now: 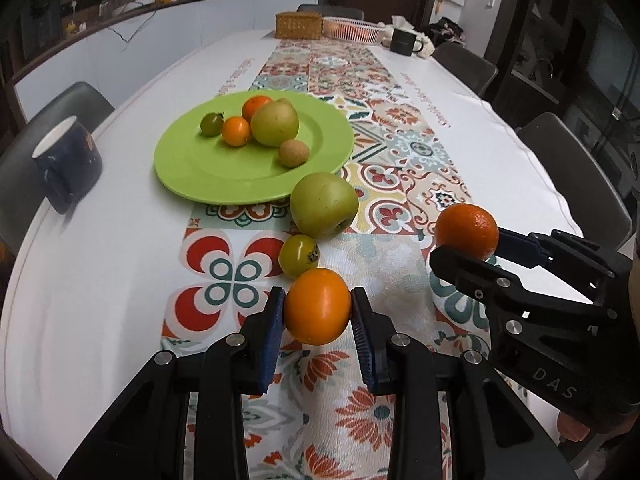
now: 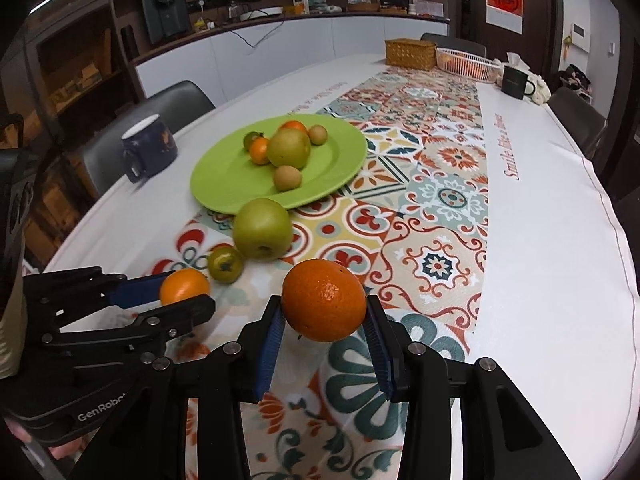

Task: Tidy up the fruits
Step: 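Carry both oranges onto the green plate and open both tools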

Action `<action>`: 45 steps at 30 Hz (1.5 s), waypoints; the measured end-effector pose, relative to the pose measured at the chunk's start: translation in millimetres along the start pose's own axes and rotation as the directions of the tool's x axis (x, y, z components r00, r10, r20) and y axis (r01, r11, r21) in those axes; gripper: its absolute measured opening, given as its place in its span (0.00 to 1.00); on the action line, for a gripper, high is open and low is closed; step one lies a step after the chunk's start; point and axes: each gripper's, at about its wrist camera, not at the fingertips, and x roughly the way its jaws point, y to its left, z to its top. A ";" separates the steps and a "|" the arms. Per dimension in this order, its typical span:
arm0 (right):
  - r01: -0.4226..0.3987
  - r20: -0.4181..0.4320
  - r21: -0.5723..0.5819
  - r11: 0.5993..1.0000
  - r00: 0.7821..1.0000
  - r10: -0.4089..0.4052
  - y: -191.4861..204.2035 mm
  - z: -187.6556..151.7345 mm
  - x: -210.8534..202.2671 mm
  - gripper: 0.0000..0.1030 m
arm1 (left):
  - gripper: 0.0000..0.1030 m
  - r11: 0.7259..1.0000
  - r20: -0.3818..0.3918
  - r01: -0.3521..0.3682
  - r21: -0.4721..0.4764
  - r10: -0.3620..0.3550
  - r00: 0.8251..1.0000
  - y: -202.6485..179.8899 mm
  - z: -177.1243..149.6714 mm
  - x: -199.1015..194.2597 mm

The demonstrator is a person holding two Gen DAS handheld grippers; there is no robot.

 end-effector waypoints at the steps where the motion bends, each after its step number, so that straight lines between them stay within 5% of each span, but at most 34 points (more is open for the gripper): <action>1: -0.001 0.007 -0.001 1.000 1.000 0.001 2.3 0.1 -3.1 0.40 | 0.32 1.000 0.010 -0.001 0.004 0.000 1.000 0.8 -1.0 -4.7; 23: -0.010 0.127 0.032 0.999 0.992 0.006 47.8 6.5 -49.6 0.40 | 0.32 1.000 0.170 -0.010 0.008 0.008 0.985 32.0 -4.4 -70.5; 45: 0.019 0.196 0.015 1.000 0.980 -0.022 56.7 77.5 -41.7 0.40 | 0.32 0.998 0.265 -0.049 0.037 0.038 0.964 61.7 64.4 -82.0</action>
